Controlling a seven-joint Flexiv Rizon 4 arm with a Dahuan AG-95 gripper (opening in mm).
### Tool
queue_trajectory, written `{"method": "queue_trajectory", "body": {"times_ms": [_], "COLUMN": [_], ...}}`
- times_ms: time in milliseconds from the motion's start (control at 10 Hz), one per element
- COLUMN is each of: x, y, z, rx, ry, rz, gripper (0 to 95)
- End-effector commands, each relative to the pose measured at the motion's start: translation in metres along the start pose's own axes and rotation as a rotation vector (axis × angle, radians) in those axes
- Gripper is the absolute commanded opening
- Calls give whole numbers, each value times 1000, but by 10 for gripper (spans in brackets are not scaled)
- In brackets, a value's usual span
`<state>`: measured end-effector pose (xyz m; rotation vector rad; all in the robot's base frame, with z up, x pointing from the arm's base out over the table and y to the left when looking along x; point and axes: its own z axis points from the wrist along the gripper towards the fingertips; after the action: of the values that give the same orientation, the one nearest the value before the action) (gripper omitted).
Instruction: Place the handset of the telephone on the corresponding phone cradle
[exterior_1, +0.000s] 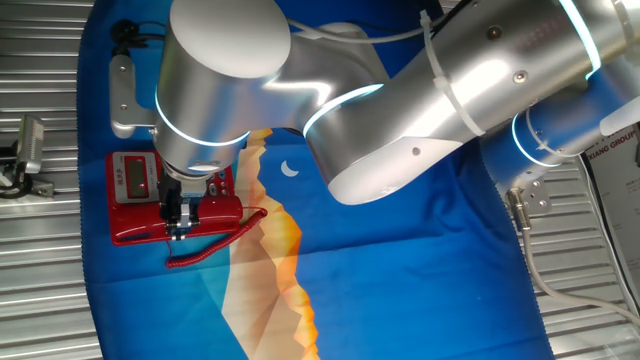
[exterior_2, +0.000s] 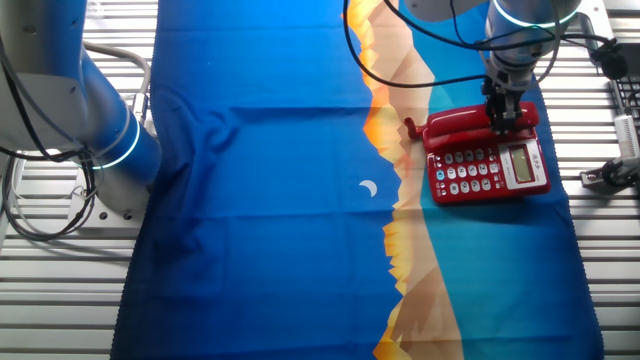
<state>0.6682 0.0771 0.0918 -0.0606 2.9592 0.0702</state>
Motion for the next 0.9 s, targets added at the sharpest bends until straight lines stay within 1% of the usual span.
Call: {"method": "queue_trajectory", "body": {"times_ms": [100, 900], "x": [0, 0], "y": [0, -6], "z": [0, 2], "rx": [1, 6], "ry": [2, 0], "rz": [-5, -30], "gripper": [0, 0]}}
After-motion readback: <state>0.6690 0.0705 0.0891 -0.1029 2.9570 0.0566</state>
